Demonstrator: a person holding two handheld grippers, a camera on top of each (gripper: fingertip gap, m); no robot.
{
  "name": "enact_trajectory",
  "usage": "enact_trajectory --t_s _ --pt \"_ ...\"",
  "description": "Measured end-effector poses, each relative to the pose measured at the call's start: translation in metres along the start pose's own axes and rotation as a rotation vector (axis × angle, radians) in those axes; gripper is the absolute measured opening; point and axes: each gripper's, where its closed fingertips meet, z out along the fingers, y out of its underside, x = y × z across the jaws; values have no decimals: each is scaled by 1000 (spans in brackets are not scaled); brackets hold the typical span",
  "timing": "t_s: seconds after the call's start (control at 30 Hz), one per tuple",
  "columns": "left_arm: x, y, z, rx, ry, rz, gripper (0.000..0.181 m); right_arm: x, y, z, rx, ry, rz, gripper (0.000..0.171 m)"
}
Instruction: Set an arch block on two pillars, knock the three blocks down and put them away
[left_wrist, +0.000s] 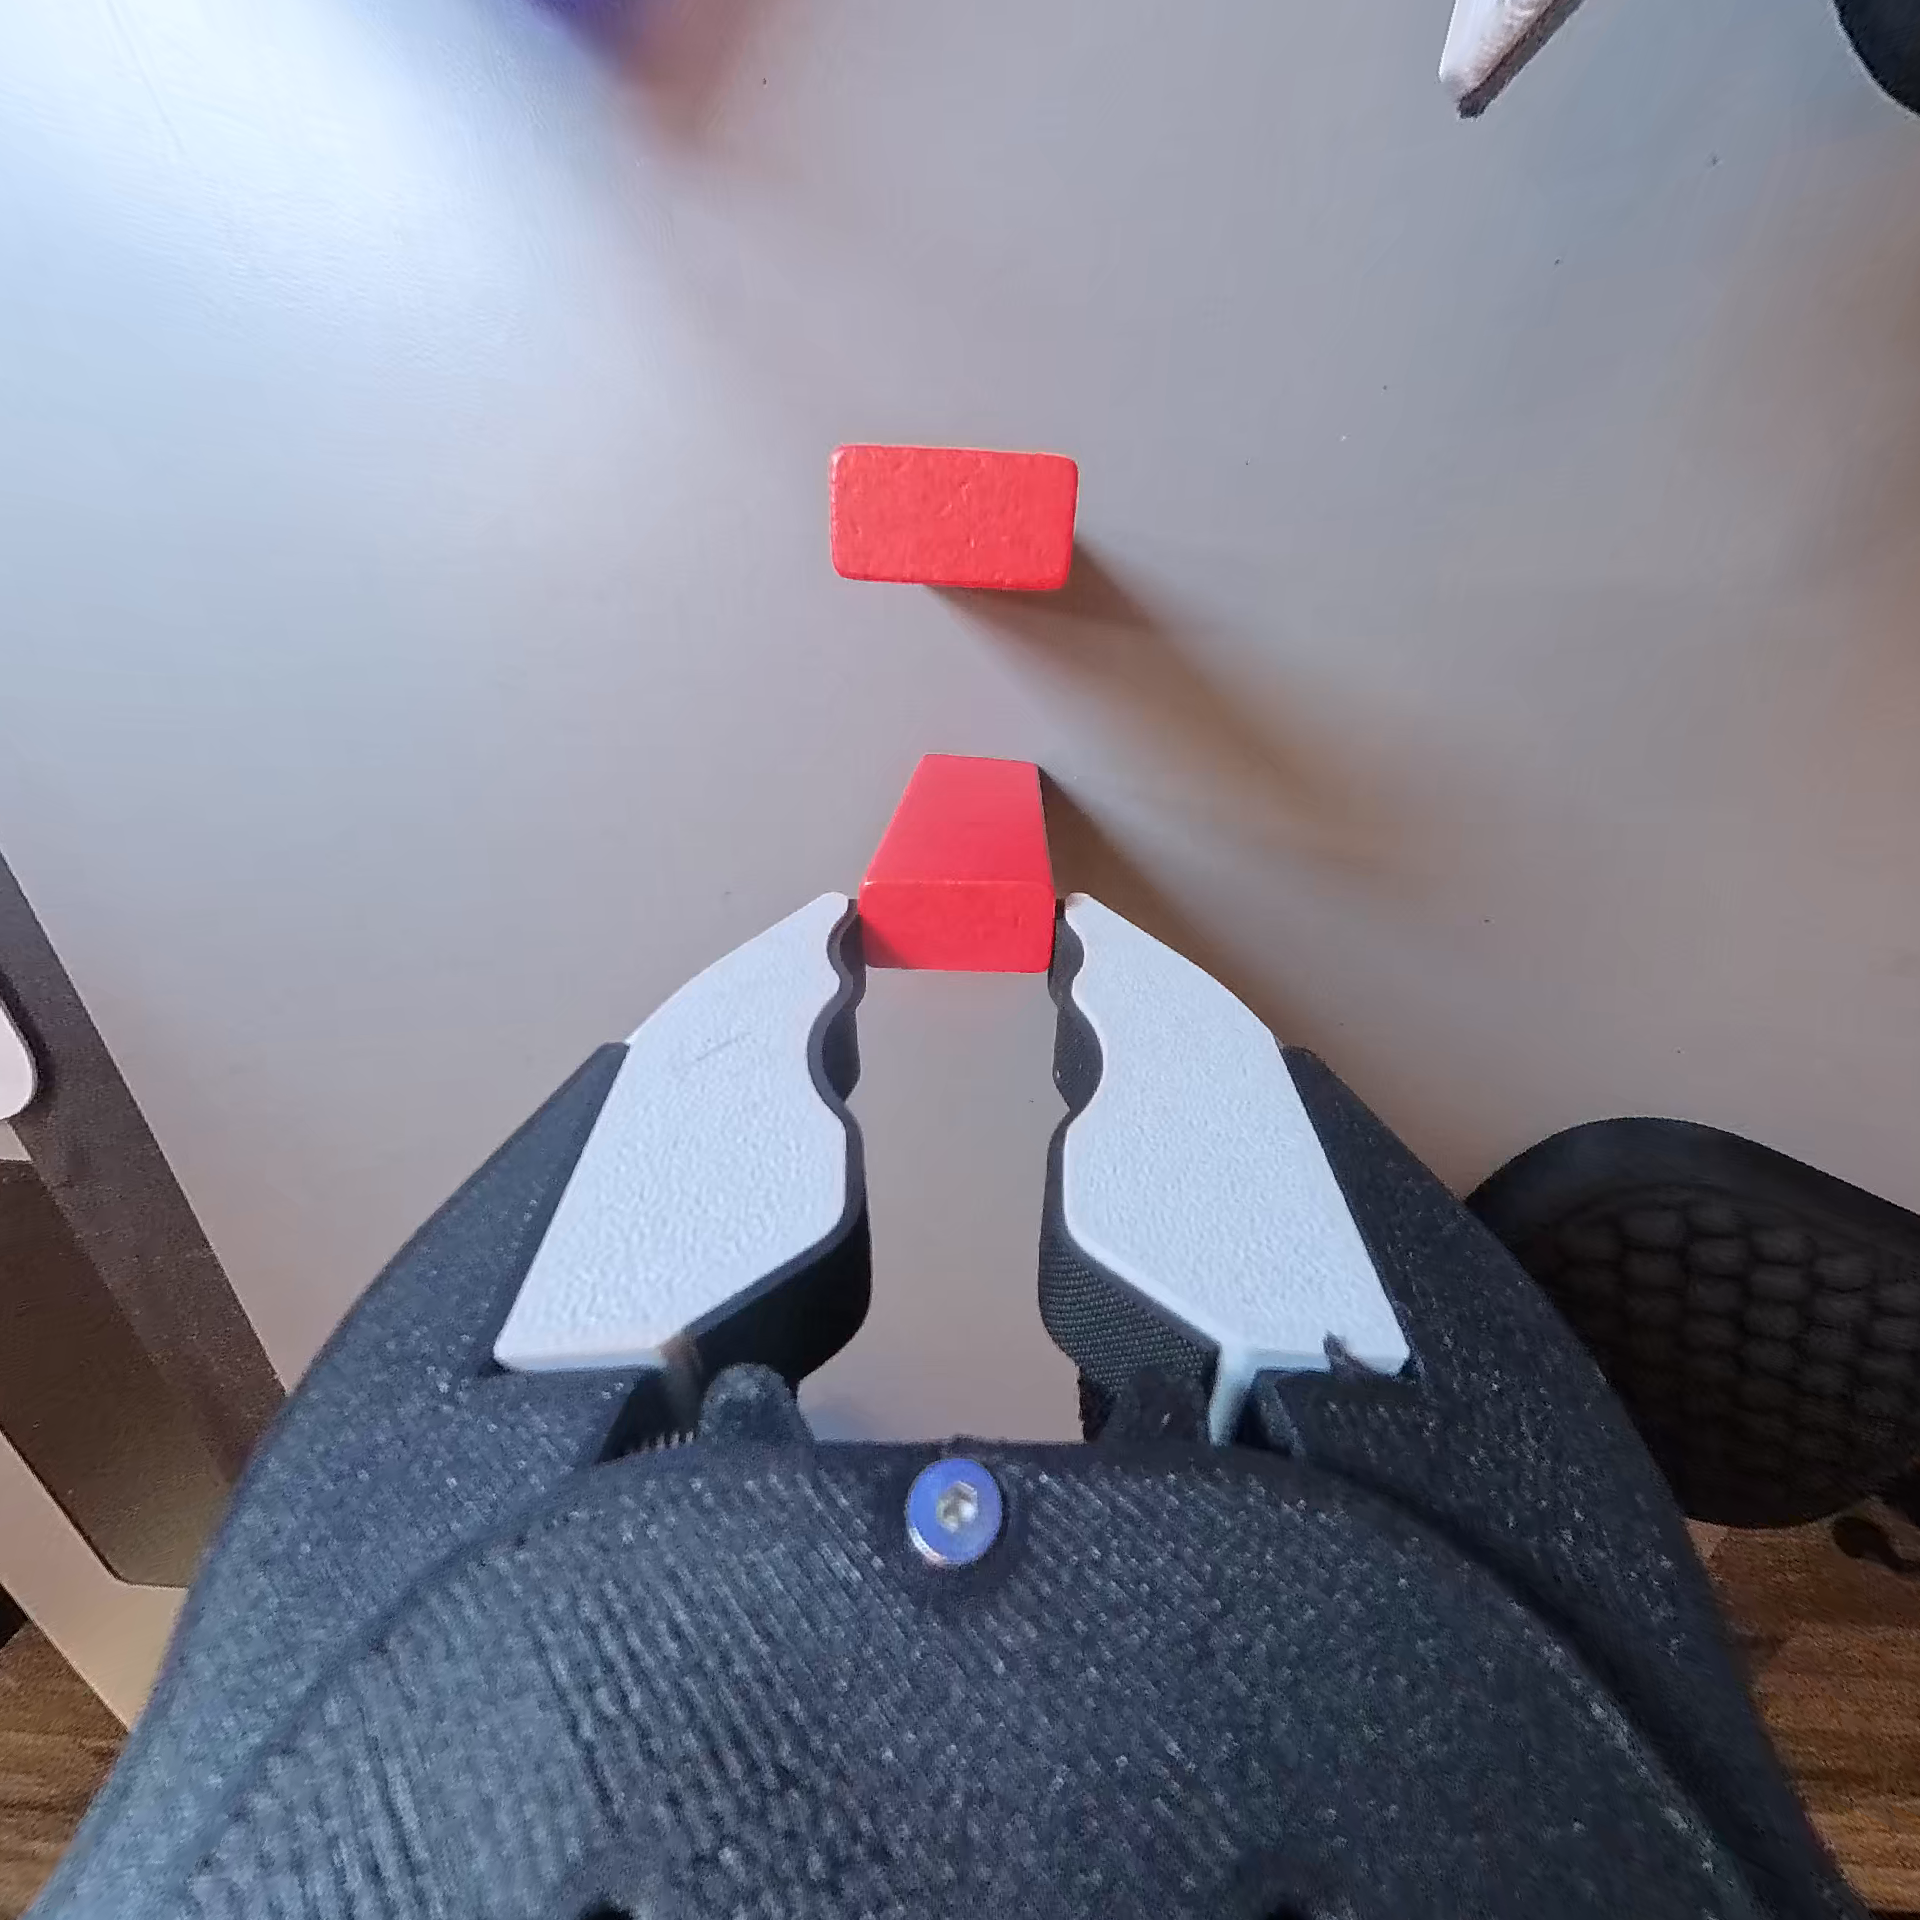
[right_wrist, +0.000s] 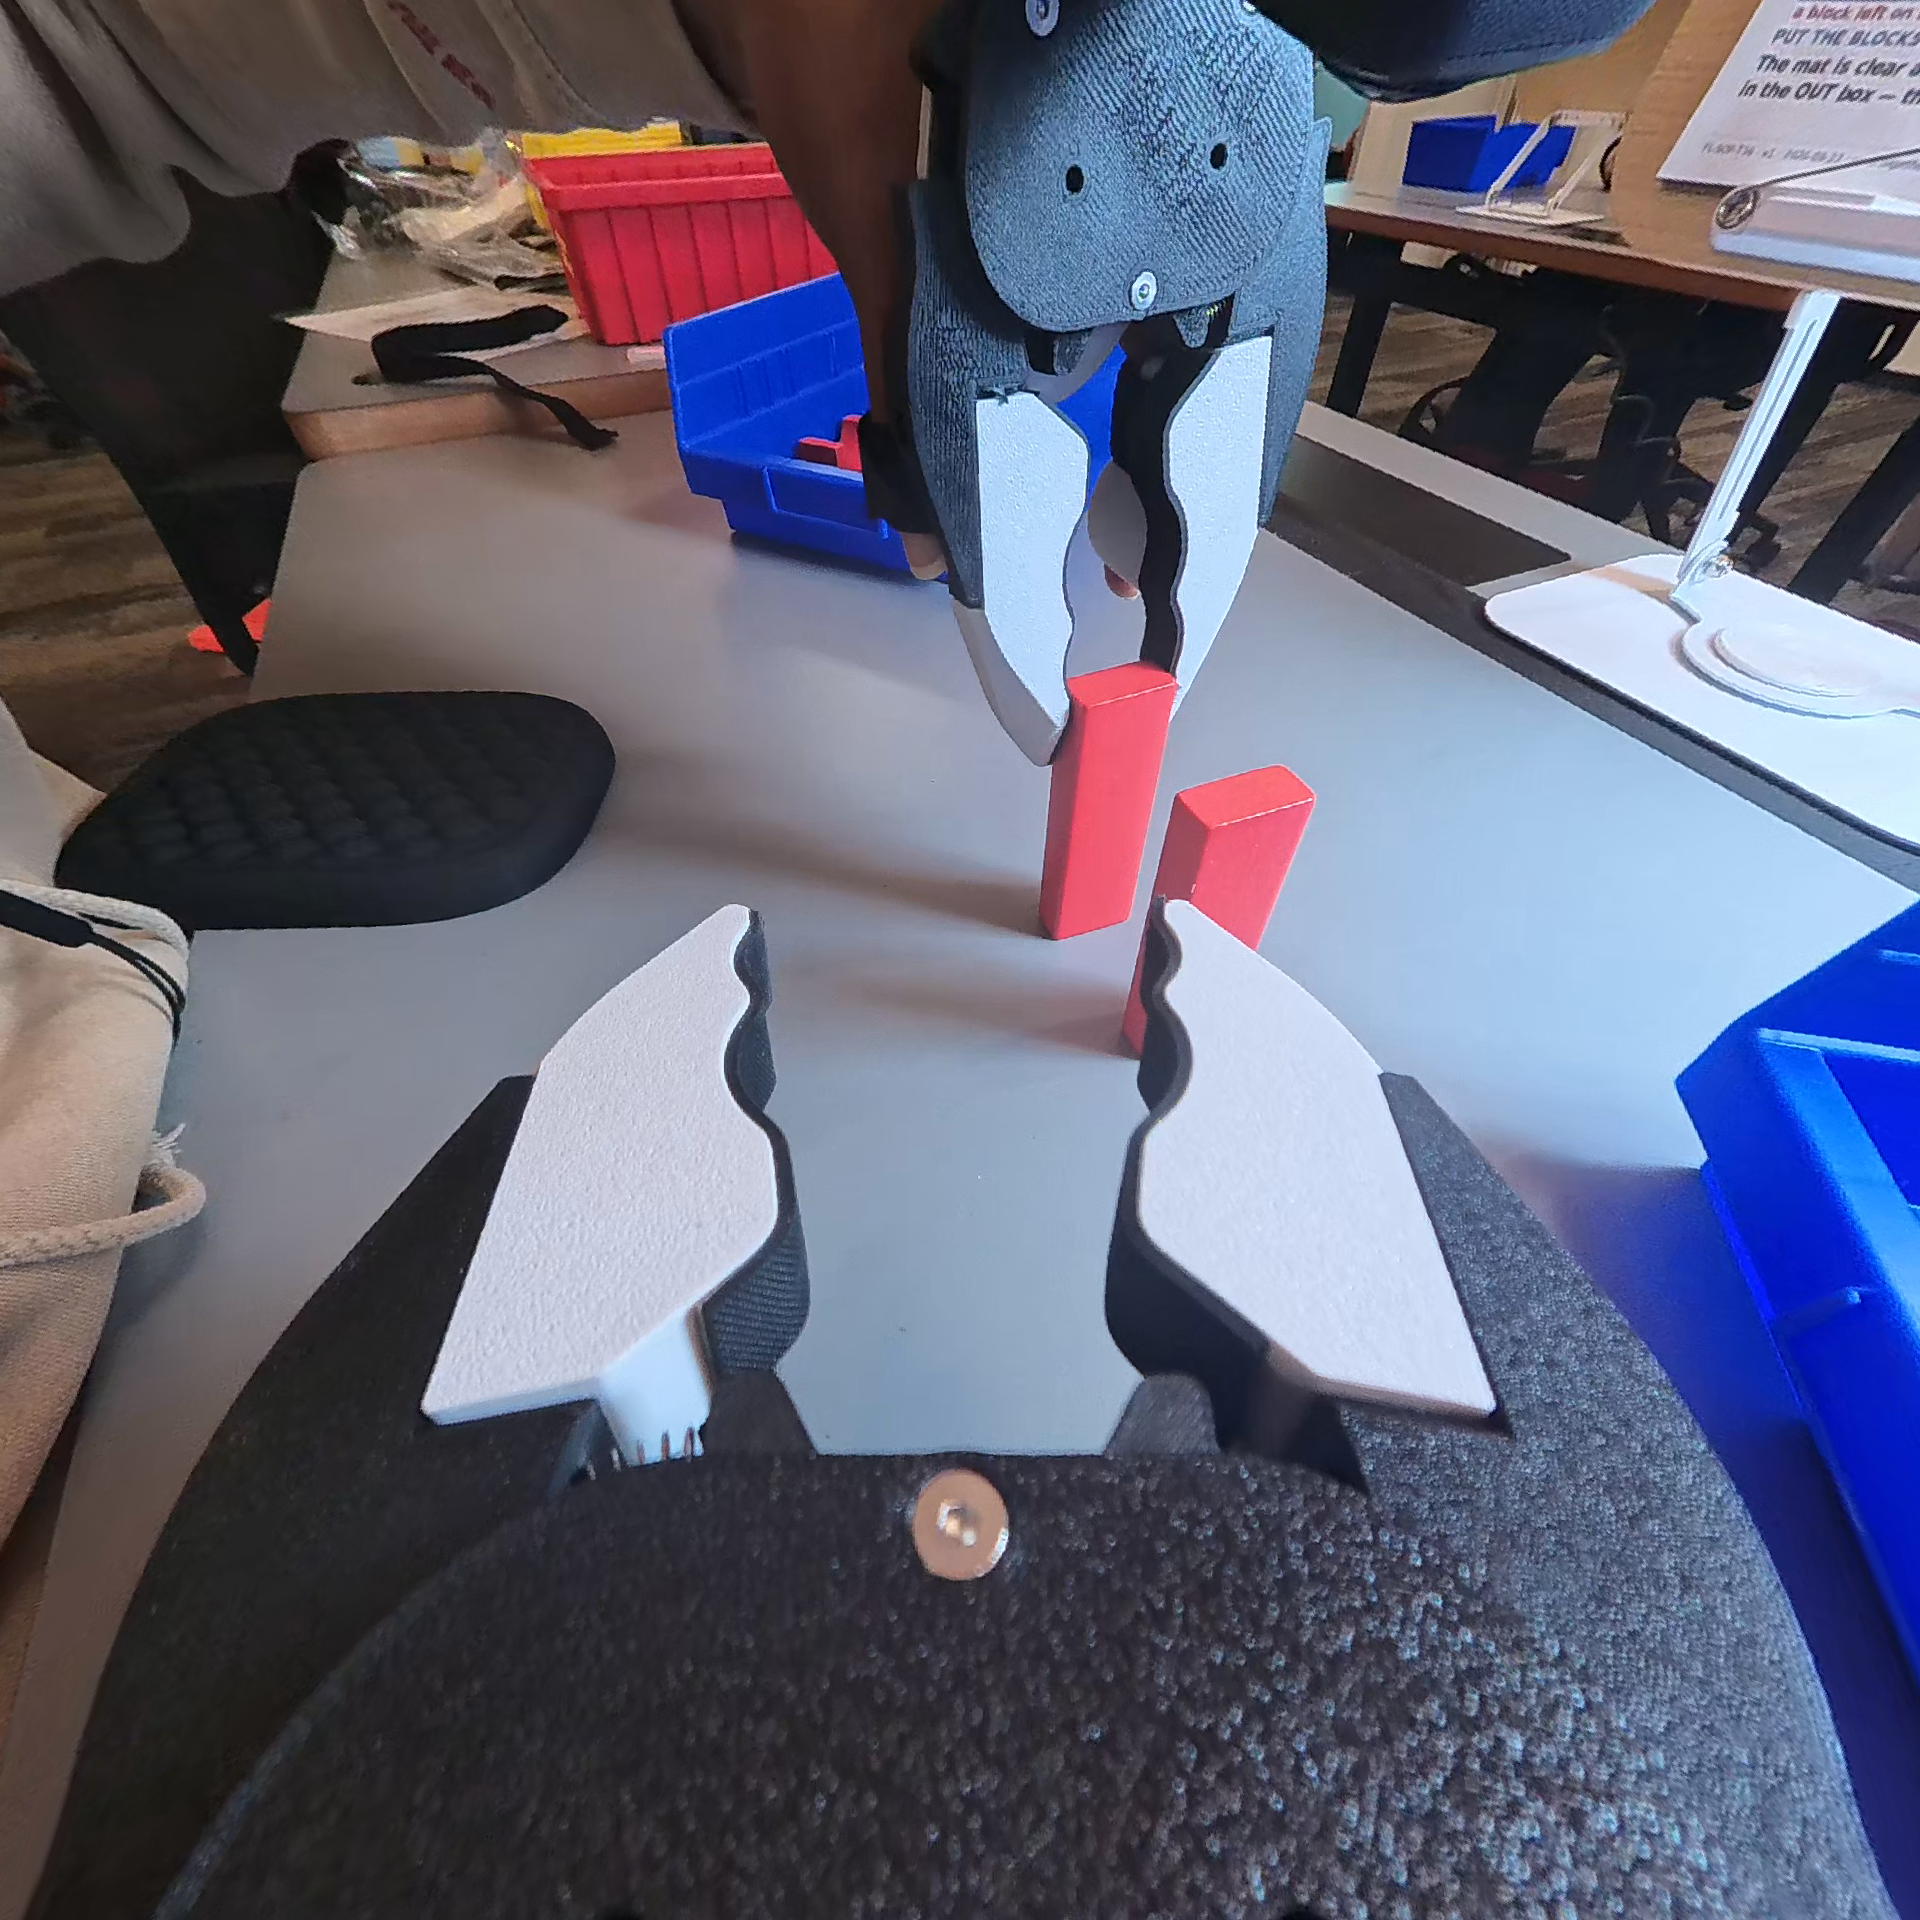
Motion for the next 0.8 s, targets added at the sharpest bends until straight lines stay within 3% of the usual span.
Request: enact_trajectory --t_s 0.8 --pt "-2 -4 1 28 9 19 34 -1 1 1 -7 -7 -1 70"
